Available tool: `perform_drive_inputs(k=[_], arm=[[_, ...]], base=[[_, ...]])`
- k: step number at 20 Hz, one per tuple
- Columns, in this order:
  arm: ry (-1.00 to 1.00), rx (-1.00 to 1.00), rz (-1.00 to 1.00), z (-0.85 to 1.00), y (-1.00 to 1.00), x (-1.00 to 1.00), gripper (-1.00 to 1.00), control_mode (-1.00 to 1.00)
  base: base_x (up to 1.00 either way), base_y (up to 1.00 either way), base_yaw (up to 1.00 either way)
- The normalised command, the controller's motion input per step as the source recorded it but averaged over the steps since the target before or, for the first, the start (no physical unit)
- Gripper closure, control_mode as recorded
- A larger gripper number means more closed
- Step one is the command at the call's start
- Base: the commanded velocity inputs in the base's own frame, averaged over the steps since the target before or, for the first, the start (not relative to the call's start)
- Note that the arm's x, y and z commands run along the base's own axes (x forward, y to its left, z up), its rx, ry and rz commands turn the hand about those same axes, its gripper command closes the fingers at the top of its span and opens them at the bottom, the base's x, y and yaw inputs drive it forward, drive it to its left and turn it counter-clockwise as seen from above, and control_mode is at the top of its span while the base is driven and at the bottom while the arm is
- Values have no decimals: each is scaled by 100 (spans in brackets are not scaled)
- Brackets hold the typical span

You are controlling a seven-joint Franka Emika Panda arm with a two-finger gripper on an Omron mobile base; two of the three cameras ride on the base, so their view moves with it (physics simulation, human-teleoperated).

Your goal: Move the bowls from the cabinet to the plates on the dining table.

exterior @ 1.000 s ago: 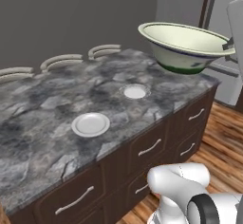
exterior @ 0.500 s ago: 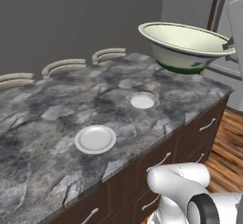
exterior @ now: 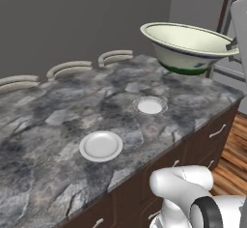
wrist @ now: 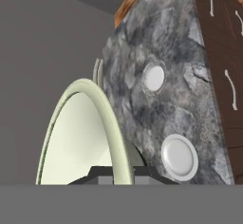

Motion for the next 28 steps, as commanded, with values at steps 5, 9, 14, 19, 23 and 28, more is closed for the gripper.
perform_drive_inputs(k=[5,9,14,19,23,28], arm=[[0,0,0,0,0,0,100,100],[0,0,0,0,0,0,100,100],[0,0,0,0,0,0,100,100],[0,0,0,0,0,0,100,100],[0,0,0,0,0,0,100,100],[0,0,0,0,0,0,100,100]], base=[[8,0,5],[7,0,5],[6,0,6],[3,-4,7],[6,-7,8],[5,-3,7]])
